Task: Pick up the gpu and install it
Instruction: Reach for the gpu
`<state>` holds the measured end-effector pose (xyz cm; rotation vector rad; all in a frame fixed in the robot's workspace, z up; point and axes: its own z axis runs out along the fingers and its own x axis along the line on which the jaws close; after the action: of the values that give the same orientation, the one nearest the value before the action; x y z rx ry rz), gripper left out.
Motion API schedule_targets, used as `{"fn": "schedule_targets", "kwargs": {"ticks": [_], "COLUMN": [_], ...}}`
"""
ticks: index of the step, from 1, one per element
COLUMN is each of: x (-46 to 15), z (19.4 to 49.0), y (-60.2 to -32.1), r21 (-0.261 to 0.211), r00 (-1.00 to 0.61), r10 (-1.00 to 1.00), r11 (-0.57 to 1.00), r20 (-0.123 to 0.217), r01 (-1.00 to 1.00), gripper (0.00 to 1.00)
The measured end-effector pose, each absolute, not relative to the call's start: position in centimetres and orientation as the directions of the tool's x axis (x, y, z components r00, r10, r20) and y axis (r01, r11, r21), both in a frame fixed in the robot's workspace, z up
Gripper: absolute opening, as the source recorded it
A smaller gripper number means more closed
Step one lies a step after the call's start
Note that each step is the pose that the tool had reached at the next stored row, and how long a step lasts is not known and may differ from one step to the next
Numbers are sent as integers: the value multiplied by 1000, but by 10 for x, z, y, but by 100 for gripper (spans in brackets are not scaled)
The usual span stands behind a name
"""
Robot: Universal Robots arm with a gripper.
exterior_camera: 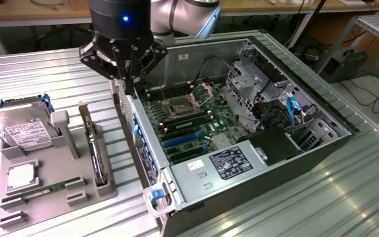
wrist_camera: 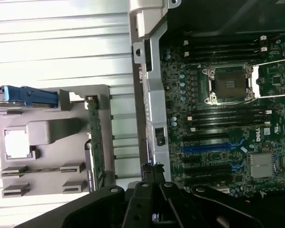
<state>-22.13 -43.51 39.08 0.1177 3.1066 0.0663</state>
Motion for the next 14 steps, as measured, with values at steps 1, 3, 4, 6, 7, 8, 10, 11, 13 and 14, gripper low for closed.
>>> {"fn": "schedule_targets", "kwargs": {"ticks": [1, 3, 4, 6, 7, 8, 10, 11, 13, 14], "x": [-226, -235, -241, -253, -258, -264, -275, -279, -289, -294], "z": [390, 388, 387, 384, 383, 381, 378, 376, 373, 371], "y": [-436, -437, -437, -438, -438, -439, -439, -439, -439, -439], "r21": [44, 43, 43, 43, 43, 43, 43, 43, 42, 42], "r00": [-997, -997, -997, -997, -997, -997, -997, -997, -997, -997], "r10": [76, 76, 76, 76, 76, 76, 76, 76, 76, 76], "r11": [996, 996, 996, 996, 996, 996, 996, 996, 996, 996], "r20": [-30, -31, -30, -31, -31, -30, -31, -31, -31, -31], "r01": [75, 75, 75, 75, 75, 75, 75, 75, 75, 75], "gripper": [11, 11, 11, 11, 11, 11, 11, 11, 11, 11]}}
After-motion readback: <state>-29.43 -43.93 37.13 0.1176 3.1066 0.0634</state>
